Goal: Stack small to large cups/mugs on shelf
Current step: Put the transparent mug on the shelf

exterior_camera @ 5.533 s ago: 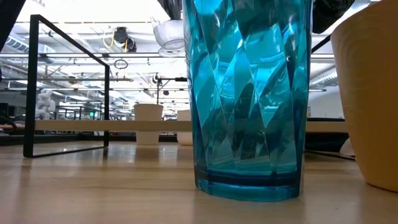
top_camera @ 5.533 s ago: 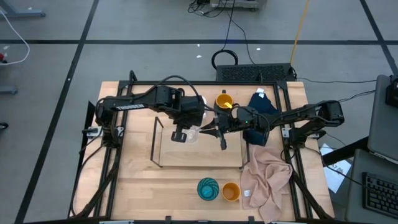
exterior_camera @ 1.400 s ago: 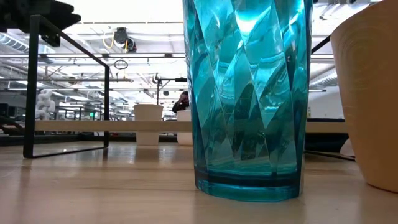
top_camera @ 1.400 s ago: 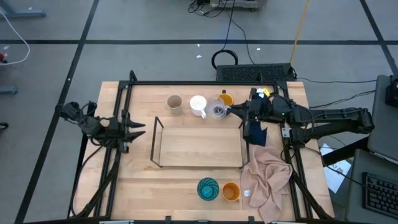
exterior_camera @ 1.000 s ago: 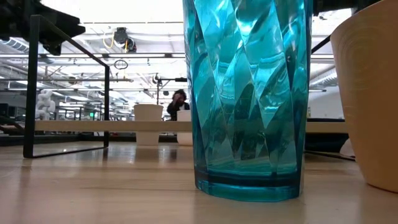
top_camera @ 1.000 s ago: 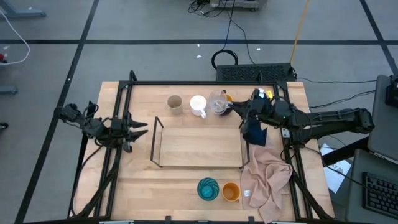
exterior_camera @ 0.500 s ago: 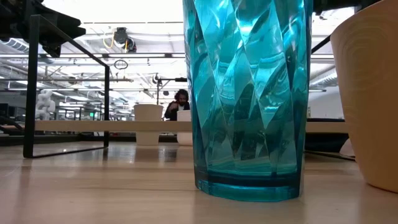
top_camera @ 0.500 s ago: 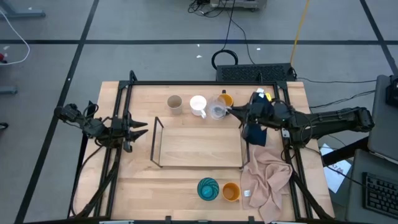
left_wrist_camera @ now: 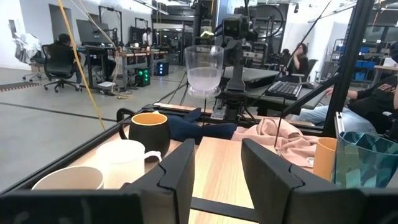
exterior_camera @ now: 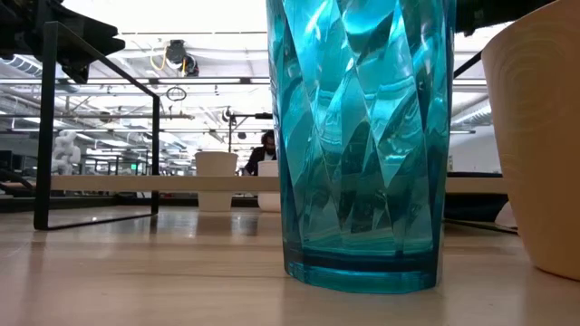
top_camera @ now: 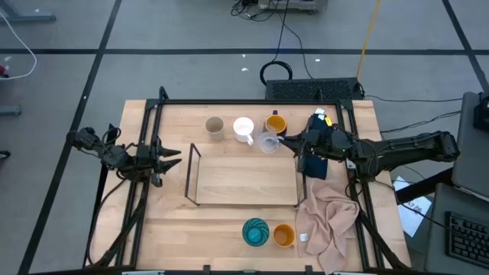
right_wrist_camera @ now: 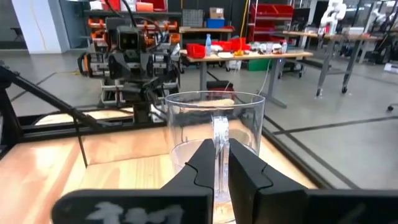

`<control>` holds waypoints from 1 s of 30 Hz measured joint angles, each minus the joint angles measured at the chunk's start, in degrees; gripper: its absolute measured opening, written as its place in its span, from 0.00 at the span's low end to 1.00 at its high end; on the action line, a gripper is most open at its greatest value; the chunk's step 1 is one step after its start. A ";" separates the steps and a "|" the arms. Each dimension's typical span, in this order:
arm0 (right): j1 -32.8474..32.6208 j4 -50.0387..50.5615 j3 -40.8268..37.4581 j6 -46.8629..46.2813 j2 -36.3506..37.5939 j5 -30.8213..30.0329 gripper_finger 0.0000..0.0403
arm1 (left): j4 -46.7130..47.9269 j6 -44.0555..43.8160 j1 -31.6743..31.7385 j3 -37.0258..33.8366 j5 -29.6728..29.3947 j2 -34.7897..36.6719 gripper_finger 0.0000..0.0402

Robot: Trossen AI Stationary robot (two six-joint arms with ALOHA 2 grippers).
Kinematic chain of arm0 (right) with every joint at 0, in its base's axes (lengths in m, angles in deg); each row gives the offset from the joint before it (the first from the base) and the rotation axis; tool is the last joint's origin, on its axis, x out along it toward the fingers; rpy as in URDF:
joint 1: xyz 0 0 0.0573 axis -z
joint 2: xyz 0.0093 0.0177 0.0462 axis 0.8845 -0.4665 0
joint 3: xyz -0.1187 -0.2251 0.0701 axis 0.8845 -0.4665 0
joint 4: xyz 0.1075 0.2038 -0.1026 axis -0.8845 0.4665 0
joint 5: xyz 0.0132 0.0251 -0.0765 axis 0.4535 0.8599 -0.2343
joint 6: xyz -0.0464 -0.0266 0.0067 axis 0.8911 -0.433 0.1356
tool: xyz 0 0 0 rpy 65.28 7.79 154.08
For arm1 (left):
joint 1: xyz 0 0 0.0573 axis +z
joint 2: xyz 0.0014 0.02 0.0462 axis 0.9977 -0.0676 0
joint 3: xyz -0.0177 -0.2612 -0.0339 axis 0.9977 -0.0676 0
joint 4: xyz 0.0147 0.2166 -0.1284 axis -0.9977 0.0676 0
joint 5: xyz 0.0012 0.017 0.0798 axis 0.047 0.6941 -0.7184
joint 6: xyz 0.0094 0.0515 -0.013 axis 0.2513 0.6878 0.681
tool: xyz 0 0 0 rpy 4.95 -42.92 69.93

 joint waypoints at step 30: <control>-11.65 -6.92 -2.07 0.20 -0.04 -7.73 0.02 | 2.67 -2.89 0.00 0.02 -0.08 0.00 0.33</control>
